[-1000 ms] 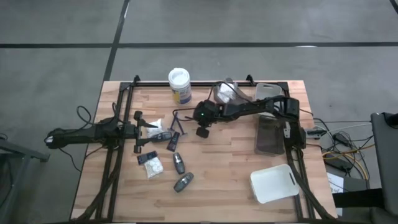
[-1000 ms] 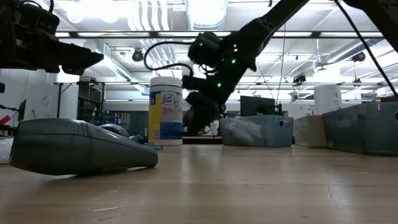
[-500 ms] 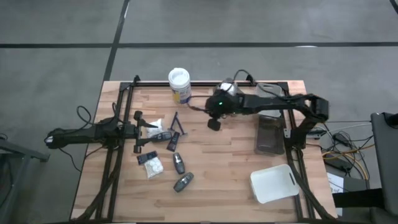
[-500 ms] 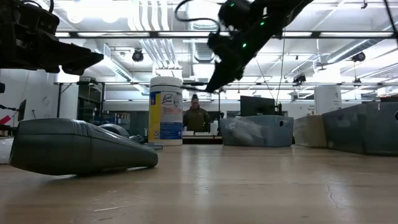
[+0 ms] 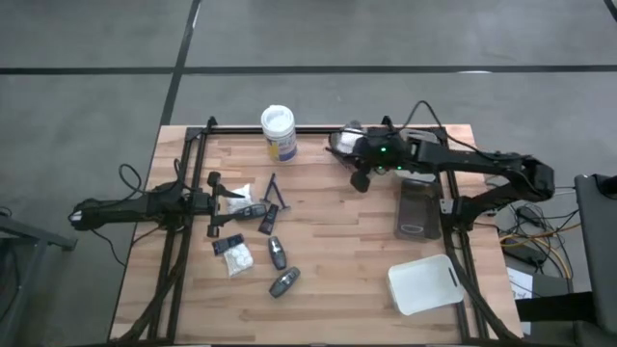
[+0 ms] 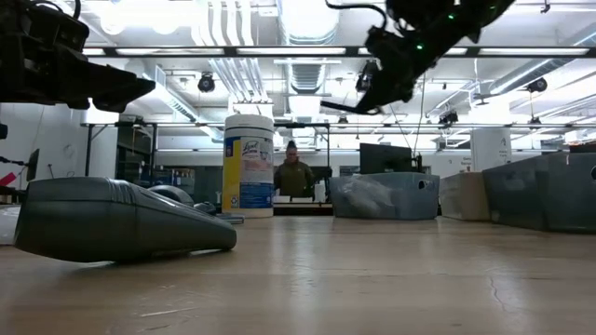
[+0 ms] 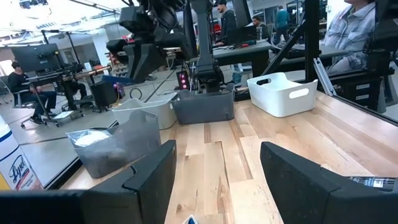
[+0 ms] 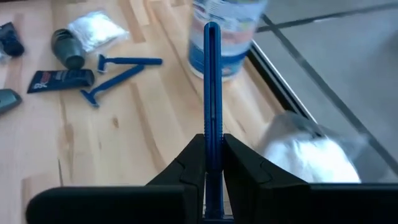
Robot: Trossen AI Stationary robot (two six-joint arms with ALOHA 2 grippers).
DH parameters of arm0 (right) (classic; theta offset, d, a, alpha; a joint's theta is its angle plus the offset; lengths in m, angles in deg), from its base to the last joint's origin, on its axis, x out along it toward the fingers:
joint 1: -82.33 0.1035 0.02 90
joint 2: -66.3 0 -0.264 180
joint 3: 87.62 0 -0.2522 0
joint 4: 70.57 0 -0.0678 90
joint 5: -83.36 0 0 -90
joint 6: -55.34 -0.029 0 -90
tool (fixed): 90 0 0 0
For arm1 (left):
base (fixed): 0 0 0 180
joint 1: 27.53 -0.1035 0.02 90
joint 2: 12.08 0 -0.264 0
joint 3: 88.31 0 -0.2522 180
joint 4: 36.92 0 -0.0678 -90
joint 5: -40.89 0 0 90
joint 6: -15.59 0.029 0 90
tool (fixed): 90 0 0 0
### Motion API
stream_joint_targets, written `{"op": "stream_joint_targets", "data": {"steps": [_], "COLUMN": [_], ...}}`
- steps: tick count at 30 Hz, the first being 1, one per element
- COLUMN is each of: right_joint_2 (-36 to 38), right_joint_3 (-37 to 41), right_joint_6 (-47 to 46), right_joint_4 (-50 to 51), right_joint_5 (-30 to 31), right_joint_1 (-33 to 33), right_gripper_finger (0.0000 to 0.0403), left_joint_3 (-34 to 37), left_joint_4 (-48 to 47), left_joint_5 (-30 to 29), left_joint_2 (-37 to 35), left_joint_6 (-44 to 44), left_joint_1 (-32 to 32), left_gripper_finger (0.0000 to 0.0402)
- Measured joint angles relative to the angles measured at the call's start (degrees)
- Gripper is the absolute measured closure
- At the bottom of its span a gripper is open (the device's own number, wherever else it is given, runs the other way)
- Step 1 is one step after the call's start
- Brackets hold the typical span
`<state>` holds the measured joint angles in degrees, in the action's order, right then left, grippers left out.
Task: Pick & Place Travel size toiletries
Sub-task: Put the right blue razor into the gray bin
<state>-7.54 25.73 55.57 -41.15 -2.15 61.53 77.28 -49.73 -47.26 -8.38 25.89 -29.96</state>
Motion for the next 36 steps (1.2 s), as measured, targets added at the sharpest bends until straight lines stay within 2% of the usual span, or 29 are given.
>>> {"op": "stream_joint_targets", "data": {"steps": [7, 13, 23, 36], "right_joint_2": [6.55, 10.02, 14.9, 18.17], "right_joint_3": [7.16, 11.29, 17.87, 25.39], "right_joint_6": [-5.94, -8.2, 1.54, 8.25], "right_joint_4": [-0.36, -0.78, -0.39, -0.32], "right_joint_5": [0.36, 7.11, 7.67, 7.7], "right_joint_1": [-5.81, -9.39, -15.66, -22.58], "right_gripper_finger": [0.0358, 0.0367, 0.0362, 0.0359], "left_joint_3": [0.0, 0.0, 0.0, 0.0], "left_joint_4": [0.02, 0.04, 0.04, 0.07], "left_joint_5": [0.01, 0.02, 0.02, 0.01], "left_joint_2": [0.0, 0.0, 0.0, 0.0], "left_joint_6": [0.0, 0.0, 0.0, 0.0], "left_joint_1": [0.0, 0.01, 0.0, 0.01], "left_gripper_finger": [0.0163, 0.0163, 0.0163, 0.0163]}}
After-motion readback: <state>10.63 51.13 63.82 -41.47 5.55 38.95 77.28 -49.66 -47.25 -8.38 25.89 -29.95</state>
